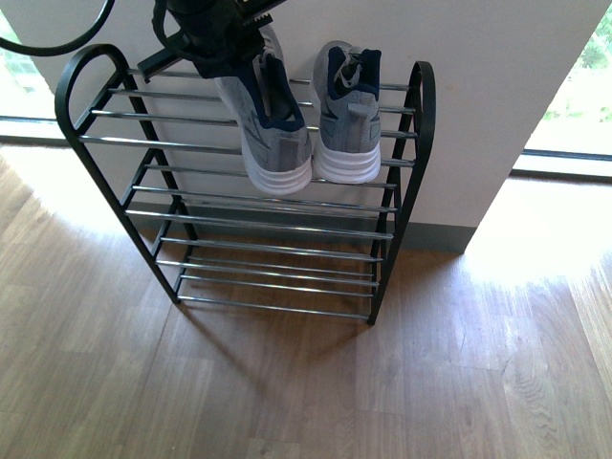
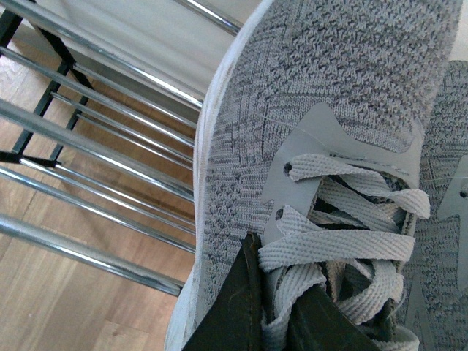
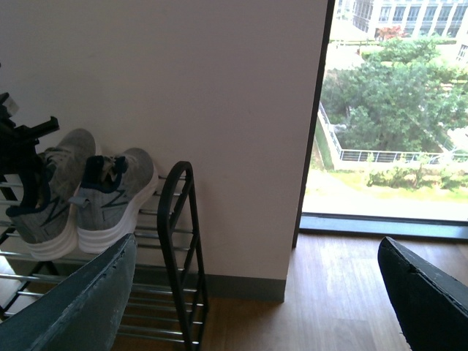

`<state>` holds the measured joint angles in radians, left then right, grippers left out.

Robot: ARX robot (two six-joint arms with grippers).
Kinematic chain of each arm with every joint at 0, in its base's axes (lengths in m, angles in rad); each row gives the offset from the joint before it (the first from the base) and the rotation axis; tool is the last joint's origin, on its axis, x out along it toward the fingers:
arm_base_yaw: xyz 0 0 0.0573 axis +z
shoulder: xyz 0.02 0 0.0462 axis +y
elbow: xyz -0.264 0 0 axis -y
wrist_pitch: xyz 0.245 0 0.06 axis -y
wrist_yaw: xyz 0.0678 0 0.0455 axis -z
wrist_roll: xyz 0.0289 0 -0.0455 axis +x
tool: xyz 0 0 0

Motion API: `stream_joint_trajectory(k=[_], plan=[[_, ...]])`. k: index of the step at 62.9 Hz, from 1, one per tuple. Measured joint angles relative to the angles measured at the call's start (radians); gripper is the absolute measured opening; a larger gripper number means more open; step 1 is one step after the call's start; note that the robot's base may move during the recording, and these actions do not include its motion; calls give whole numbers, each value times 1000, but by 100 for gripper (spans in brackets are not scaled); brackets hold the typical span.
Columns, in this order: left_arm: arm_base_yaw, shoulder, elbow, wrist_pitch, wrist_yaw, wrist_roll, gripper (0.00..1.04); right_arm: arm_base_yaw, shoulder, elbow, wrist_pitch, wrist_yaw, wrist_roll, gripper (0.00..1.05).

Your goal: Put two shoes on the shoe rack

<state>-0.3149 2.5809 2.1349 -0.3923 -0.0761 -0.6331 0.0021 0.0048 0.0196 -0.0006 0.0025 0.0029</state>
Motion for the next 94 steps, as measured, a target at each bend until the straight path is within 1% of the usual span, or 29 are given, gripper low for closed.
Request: stream_joint_trajectory(k=[4, 13, 25, 29, 32, 42, 46, 47, 48, 50, 51, 56, 58, 71, 75, 78, 81, 85, 90, 94], plan=[[-1, 47, 85, -51, 5, 56, 2, 0, 0, 0, 0, 0, 0, 96], [-6, 108, 192, -116, 5, 135, 2, 0, 0, 0, 0, 0, 0, 96], [-9, 121, 227, -121, -6, 220, 34, 0, 0, 0, 0, 0, 0, 96], [-12, 111, 209, -90, -14, 251, 46, 0, 0, 0, 0, 0, 0, 96], [-14, 97, 181, -69, -31, 267, 54, 0, 0, 0, 0, 0, 0, 96], [-23, -28, 0, 61, -83, 303, 80, 0, 0, 0, 0, 0, 0, 96], [-28, -107, -96, 131, -112, 316, 91, 0, 0, 0, 0, 0, 0, 96], [-31, -152, -149, 169, -124, 325, 96, 0, 0, 0, 0, 0, 0, 96], [-32, -183, -186, 195, -130, 331, 97, 0, 0, 0, 0, 0, 0, 96], [-33, -248, -262, 247, -146, 335, 95, 0, 0, 0, 0, 0, 0, 96], [-34, -299, -320, 288, -171, 340, 95, 0, 0, 0, 0, 0, 0, 96], [-32, -435, -486, 393, -236, 354, 95, 0, 0, 0, 0, 0, 0, 96], [-28, -505, -572, 440, -279, 357, 95, 0, 0, 0, 0, 0, 0, 96], [34, -881, -999, 586, -427, 365, 95, 0, 0, 0, 0, 0, 0, 96], [45, -995, -1105, 595, -456, 370, 95, 0, 0, 0, 0, 0, 0, 96], [48, -1105, -1197, 594, -495, 375, 95, 0, 0, 0, 0, 0, 0, 96], [49, -1178, -1252, 578, -513, 374, 95, 0, 0, 0, 0, 0, 0, 96], [48, -1303, -1339, 534, -574, 375, 95, 0, 0, 0, 0, 0, 0, 96], [43, -1438, -1418, 472, -621, 366, 95, 0, 0, 0, 0, 0, 0, 96], [16, -1582, -1484, 417, -689, 356, 95, 0, 0, 0, 0, 0, 0, 96]])
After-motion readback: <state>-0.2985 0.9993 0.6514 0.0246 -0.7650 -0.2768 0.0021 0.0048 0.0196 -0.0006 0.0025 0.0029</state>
